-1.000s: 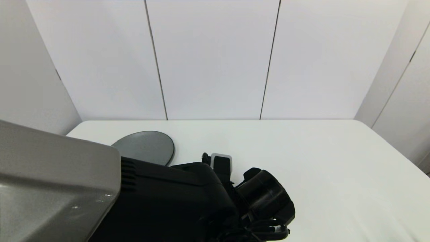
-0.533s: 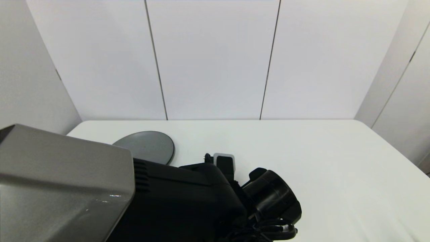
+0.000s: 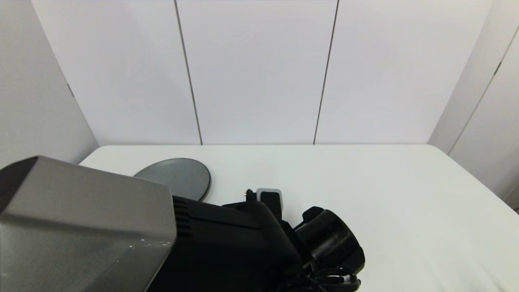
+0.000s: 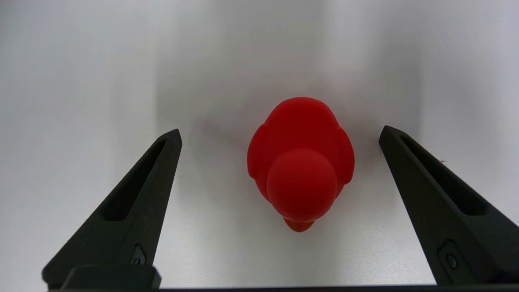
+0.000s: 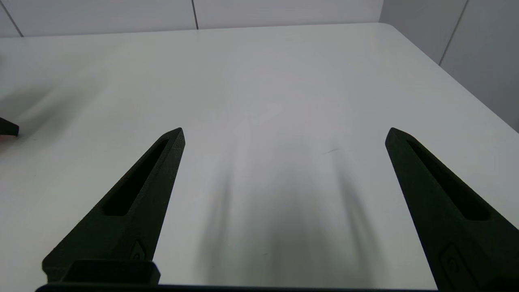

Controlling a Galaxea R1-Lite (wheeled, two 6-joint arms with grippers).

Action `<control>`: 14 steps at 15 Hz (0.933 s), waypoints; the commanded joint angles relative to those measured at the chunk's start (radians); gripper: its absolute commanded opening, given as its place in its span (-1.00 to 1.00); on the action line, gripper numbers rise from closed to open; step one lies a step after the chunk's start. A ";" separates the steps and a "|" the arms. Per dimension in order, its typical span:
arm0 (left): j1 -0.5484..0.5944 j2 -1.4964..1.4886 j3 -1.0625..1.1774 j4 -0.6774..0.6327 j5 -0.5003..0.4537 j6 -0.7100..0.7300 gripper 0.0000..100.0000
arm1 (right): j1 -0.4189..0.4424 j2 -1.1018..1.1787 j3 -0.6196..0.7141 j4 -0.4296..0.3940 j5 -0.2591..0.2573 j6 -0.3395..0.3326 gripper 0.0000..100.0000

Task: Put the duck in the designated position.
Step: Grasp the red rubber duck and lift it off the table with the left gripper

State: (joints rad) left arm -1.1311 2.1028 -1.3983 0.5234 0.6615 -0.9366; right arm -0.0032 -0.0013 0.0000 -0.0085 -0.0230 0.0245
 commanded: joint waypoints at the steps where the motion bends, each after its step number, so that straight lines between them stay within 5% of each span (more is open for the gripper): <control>1: -0.009 0.013 -0.001 0.004 0.004 -0.027 1.00 | 0.000 0.001 0.000 -0.001 0.000 0.000 1.00; 14: -0.024 -0.003 0.001 0.003 0.027 -0.142 1.00 | 0.000 0.001 0.000 -0.001 0.000 0.000 1.00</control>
State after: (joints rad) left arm -1.1545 2.1055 -1.3970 0.5249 0.6798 -1.0685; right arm -0.0032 -0.0013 0.0000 -0.0085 -0.0234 0.0245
